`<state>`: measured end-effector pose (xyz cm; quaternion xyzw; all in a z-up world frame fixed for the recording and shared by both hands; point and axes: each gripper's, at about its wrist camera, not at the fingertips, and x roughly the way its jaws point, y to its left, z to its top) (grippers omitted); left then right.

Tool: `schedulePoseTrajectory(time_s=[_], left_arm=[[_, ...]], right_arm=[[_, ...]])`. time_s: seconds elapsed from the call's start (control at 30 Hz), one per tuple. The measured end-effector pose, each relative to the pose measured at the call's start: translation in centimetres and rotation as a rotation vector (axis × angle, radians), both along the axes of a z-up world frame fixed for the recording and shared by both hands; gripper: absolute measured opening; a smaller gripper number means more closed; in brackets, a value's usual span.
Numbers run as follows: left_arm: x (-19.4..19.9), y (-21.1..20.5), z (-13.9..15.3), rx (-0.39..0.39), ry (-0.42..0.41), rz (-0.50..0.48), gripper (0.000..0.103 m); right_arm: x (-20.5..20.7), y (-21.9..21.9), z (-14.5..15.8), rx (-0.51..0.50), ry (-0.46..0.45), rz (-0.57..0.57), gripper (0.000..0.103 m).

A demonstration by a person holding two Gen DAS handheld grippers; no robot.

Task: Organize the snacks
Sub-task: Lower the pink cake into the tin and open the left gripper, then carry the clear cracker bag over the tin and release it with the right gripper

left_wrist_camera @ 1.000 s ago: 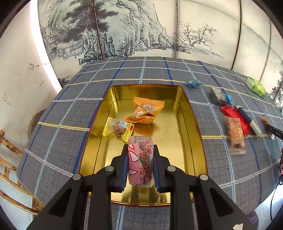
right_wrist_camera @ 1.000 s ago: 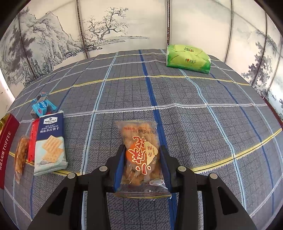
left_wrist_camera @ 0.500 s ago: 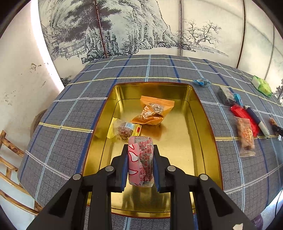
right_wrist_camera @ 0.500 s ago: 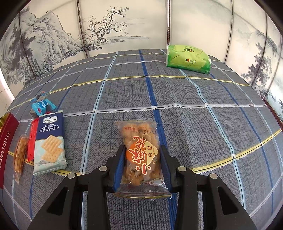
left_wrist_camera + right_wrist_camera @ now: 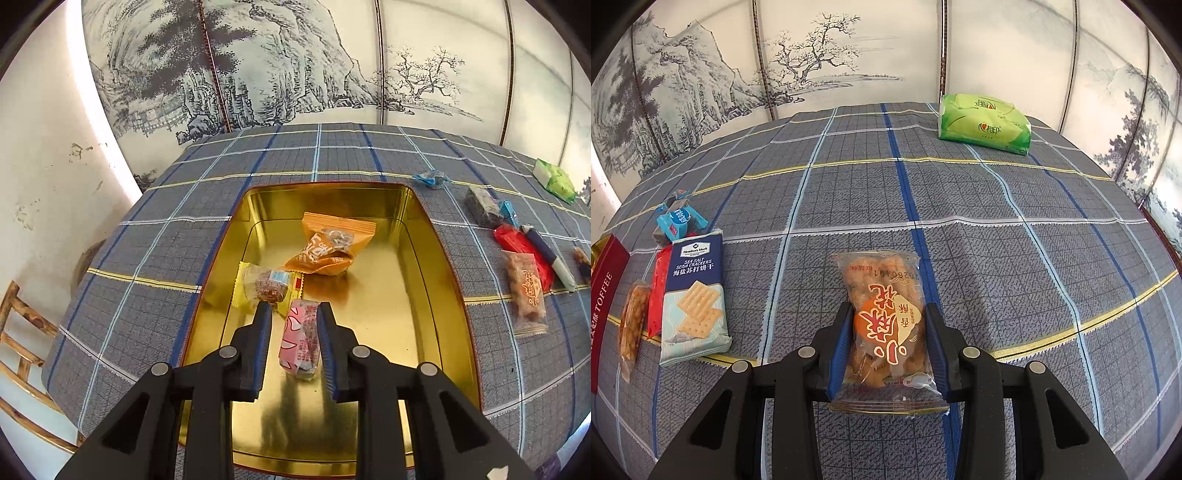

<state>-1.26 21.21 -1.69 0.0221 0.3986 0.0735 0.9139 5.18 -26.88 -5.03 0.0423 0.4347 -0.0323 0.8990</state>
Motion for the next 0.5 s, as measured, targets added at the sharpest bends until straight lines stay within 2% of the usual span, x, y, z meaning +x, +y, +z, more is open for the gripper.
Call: schedulePoseTrajectory(time_s=[0.17,0.37,0.5], left_arm=[[-0.2,-0.4,0.4,0.028,-0.018,0.003,0.04],[-1.1,-0.6,1.5,0.065,-0.07,0.017,0.064],[-1.6,-1.0,2.2,0.086,-0.093,0.017,0.068]], right_arm=[[0.0,-0.2,0.0,0.01,-0.004,-0.003,0.039],[-0.9,-0.1,0.3,0.043,-0.02,0.0,0.039],[-1.8,0.8,0.6,0.06,-0.031,0.015,0.039]])
